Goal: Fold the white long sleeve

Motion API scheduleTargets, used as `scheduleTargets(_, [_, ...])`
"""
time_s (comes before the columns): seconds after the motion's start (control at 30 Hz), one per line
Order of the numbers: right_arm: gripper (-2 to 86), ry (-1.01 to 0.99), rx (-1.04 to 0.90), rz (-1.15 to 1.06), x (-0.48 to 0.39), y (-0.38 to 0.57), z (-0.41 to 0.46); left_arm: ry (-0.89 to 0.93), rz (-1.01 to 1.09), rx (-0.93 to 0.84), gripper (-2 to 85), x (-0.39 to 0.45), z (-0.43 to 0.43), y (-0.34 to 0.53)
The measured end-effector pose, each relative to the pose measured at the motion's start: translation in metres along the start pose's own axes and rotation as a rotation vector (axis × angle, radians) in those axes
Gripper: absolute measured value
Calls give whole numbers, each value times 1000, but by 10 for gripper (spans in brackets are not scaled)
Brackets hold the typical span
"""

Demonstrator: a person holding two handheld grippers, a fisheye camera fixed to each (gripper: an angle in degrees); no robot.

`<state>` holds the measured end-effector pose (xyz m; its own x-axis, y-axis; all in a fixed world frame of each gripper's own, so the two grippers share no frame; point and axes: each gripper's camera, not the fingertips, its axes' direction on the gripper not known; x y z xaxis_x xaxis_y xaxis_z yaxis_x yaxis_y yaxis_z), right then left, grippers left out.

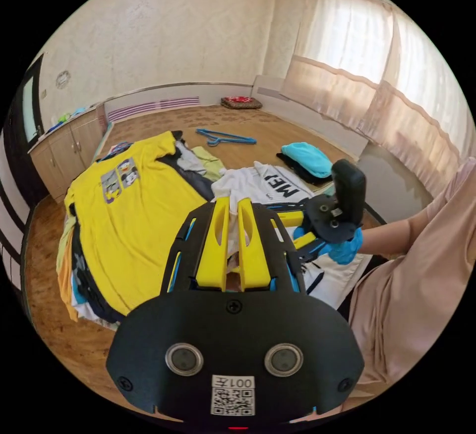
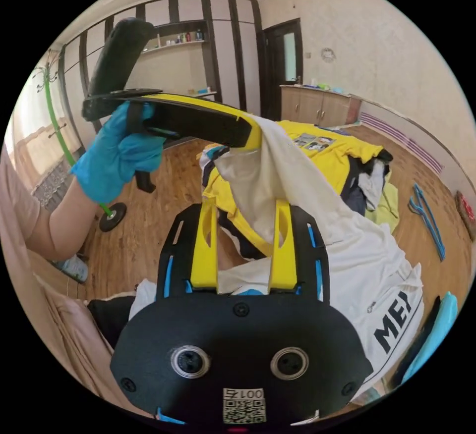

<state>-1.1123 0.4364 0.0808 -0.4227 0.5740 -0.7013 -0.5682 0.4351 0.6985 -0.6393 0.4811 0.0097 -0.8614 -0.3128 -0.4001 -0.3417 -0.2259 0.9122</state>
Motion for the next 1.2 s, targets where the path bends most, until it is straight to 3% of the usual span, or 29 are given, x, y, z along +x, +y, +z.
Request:
scheduleTargets(0.1, [64,97,-1,106,21,0,-9,-12,22,-14,0,19,10,-13])
scheduleTargets(0.33, [40,97,-13,337,77,32,-42,-15,45,-43,34,52,27,-16])
scheduleTargets(0.53, [56,316,-388,430,115,67,-30,-110,-4,-204,74,64,72,-10])
scheduleTargets(0.73, [91,302,-296,501,128,64,-51,-85,-59,-350,96,64,124,-9])
scheduleTargets(0.87, [118,211,-255,502,142,52,-42,-65,-99,-418,91,61,152,-15])
scheduleTargets(0.97, [124,251,-309,475,149,43,-21,-84,-96,-444,67,64,165,-22])
scheduleTargets(1.2, [47,287,-377,514,171,31,-5,-93,-77,-481,-9,70,177,-38])
